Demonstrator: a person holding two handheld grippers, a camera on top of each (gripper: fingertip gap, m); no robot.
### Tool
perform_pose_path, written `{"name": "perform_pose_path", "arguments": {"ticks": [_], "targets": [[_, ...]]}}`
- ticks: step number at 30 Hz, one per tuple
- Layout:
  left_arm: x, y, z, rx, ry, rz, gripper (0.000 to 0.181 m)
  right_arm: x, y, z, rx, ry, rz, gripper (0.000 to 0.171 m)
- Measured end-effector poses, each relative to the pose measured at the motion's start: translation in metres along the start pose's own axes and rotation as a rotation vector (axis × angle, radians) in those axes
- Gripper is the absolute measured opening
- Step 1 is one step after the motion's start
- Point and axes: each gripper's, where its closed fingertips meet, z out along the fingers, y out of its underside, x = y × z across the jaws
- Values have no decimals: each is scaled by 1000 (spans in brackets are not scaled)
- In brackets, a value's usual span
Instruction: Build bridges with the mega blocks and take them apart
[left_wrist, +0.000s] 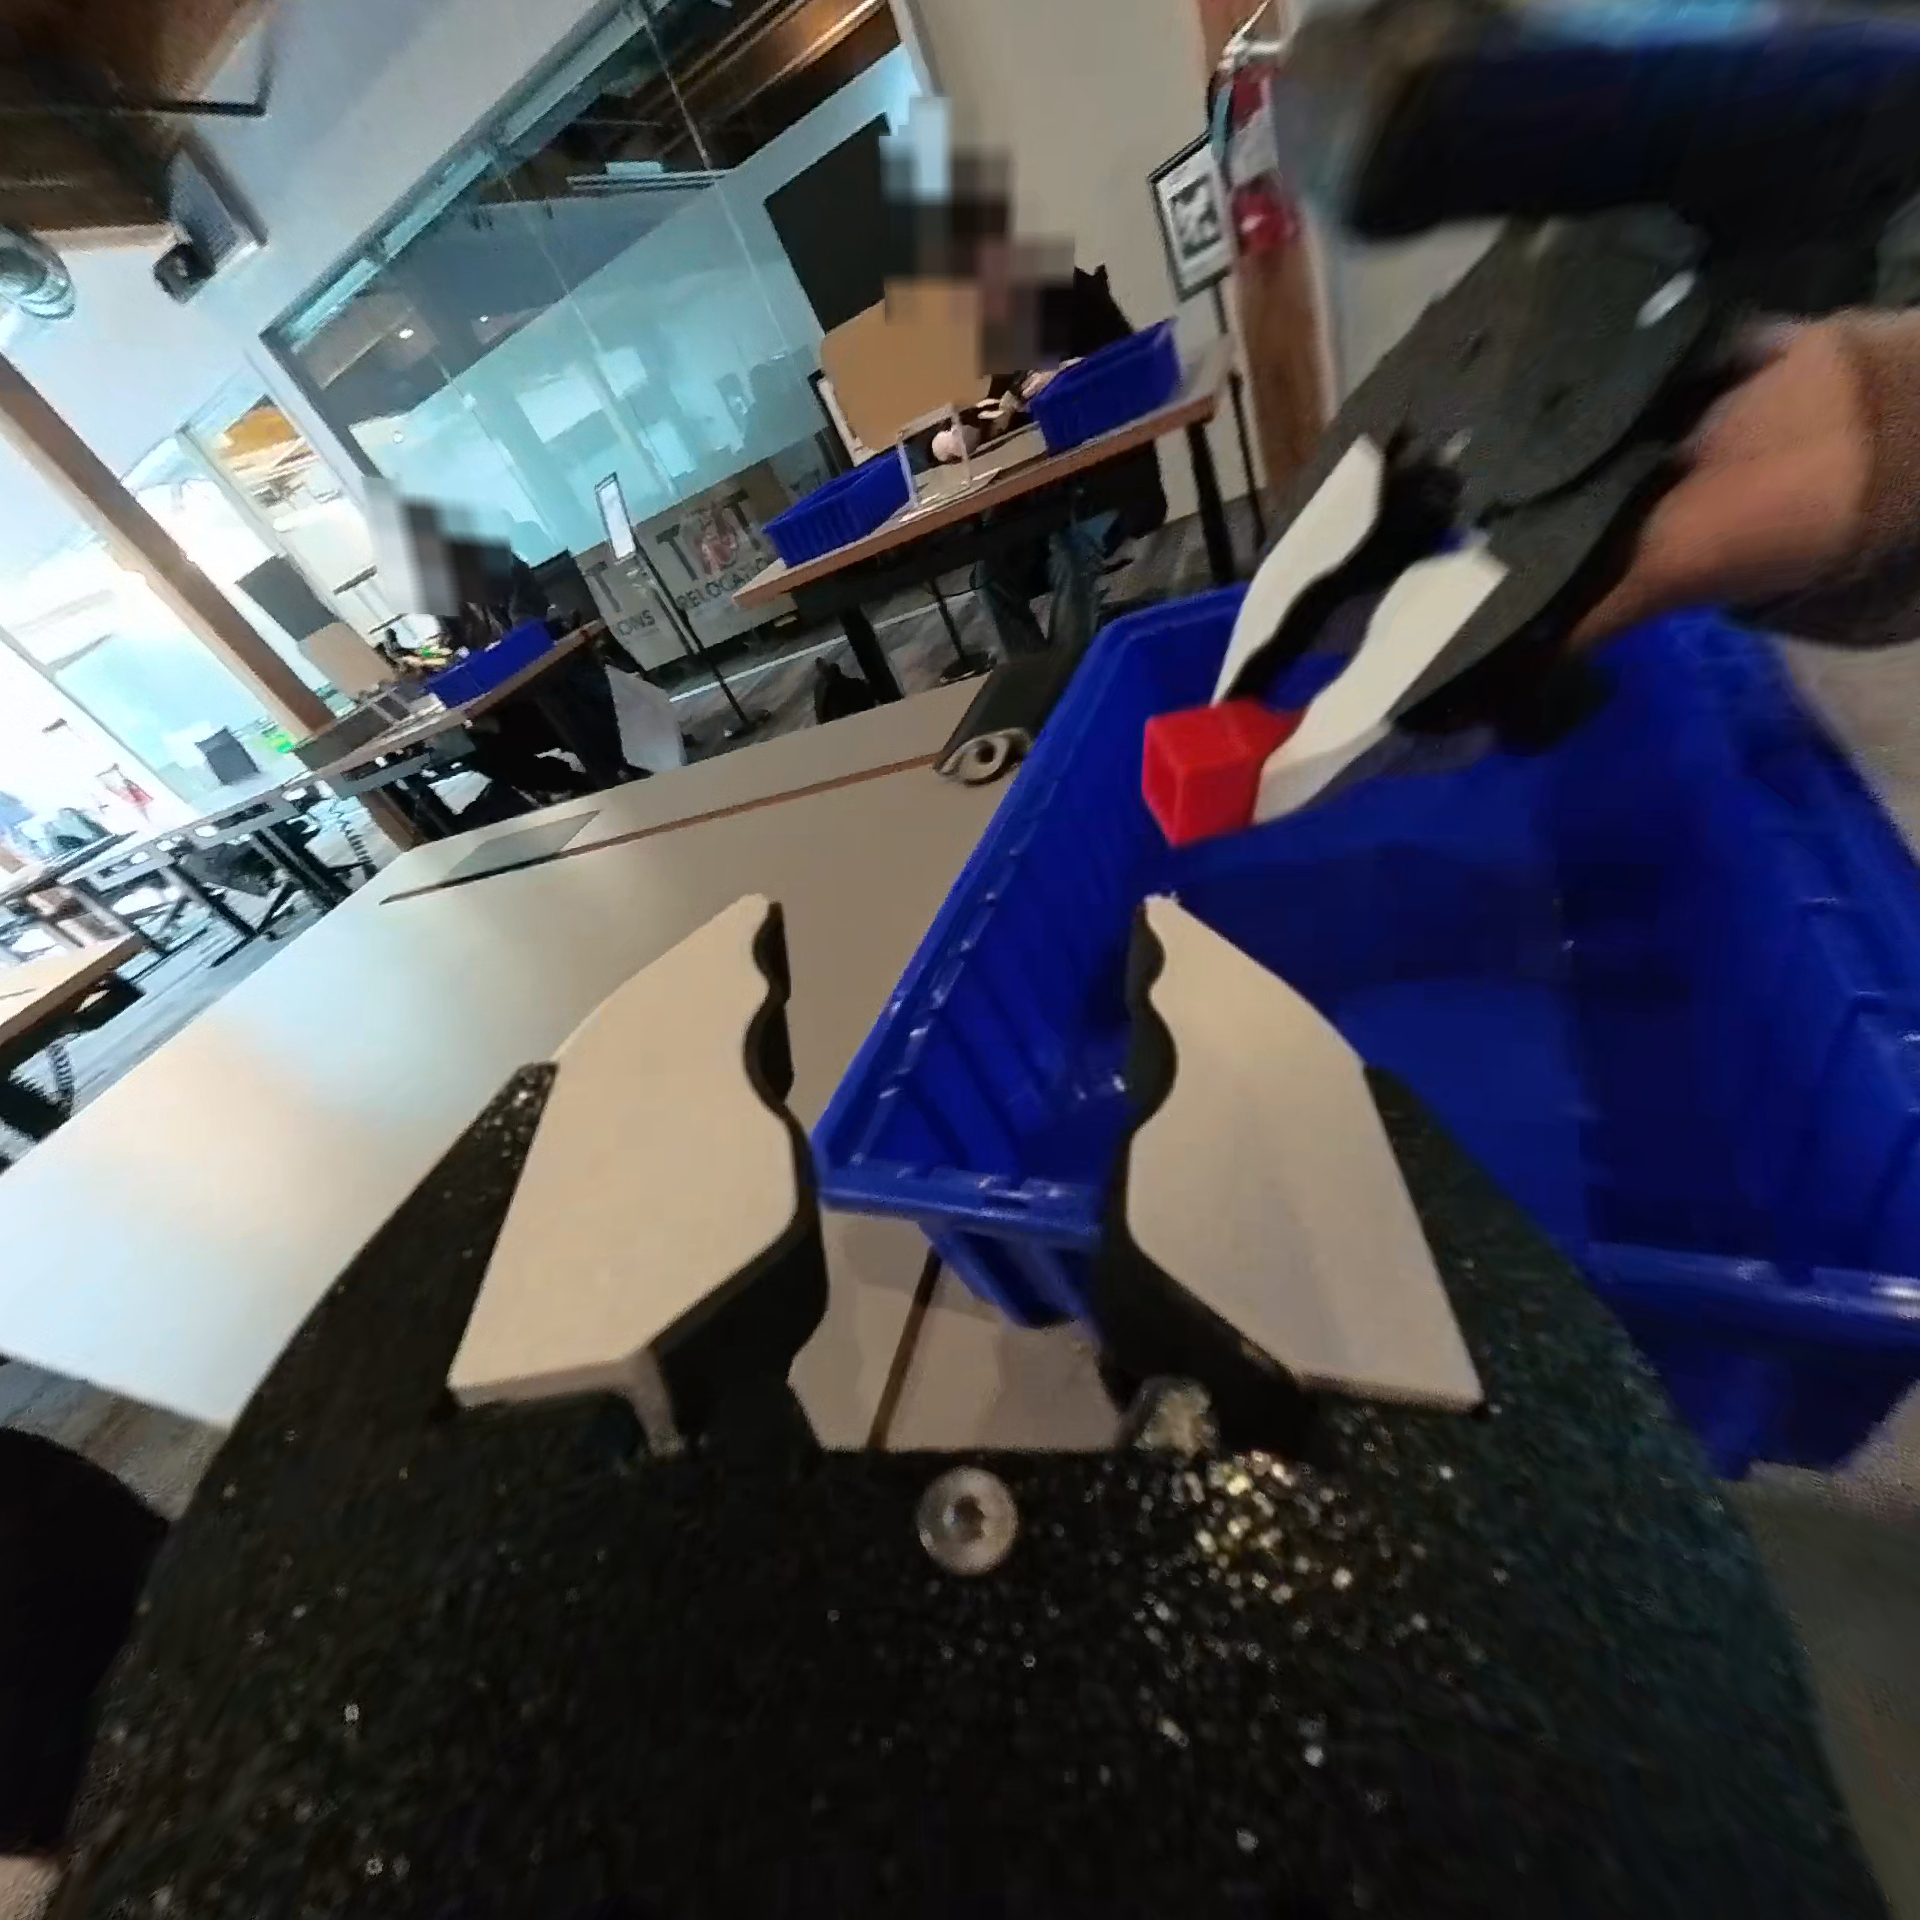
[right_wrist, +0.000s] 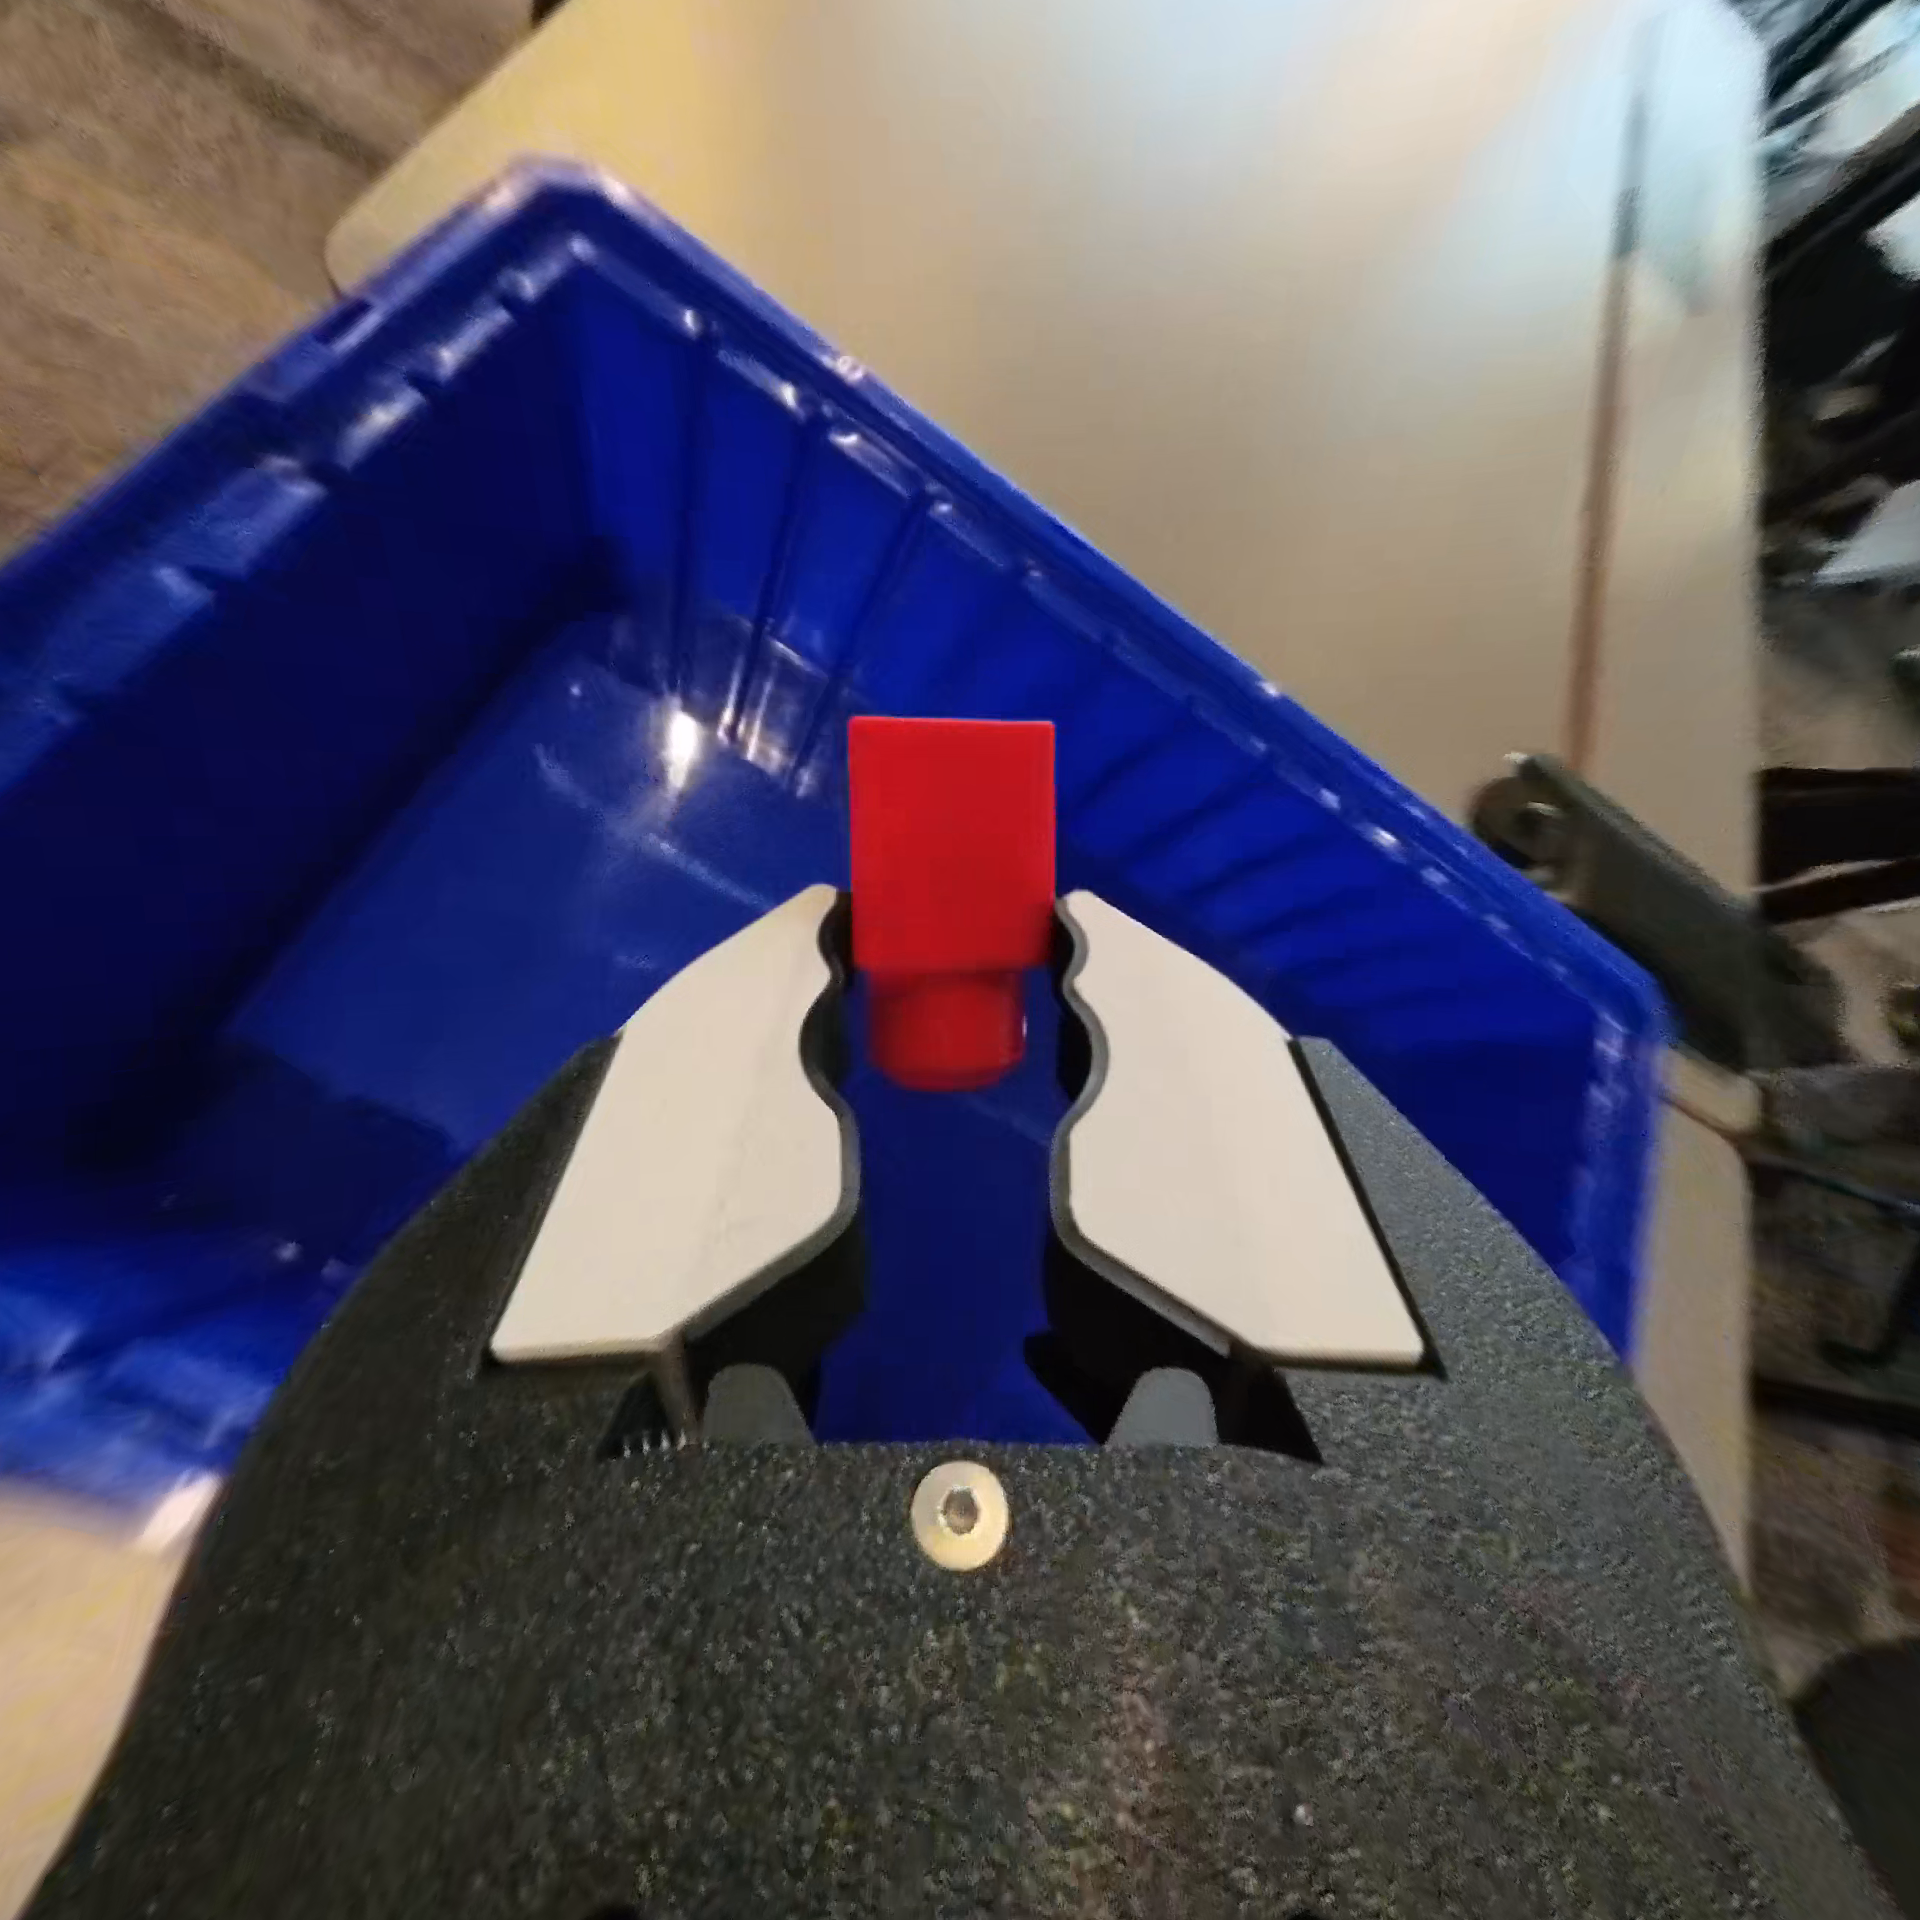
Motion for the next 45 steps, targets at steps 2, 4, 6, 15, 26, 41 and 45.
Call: {"name": "perform_pose_path", "arguments": {"ticks": [2,4,6,15,26,41,45], "targets": [[16,-10,3,25,54,-6,61,3,8,-50,50,80,27,37],[34,-22,6,56,95,-5,56,2,20,-100,99,153,80,37],[55,-36,10,97,134,3,52,-7,37,-149,146,214,147,36],[197,-94,22,194,457,51,52,-97,158,-290,-9,411,295,36],[349,-99,20,227,793,87,50,-157,290,-351,-820,216,278,37],[378,-52,43,101,1054,72,59,-111,351,-257,-791,-86,317,36],[386,-38,41,74,1121,108,67,-113,354,-246,-742,-109,393,37]]}}
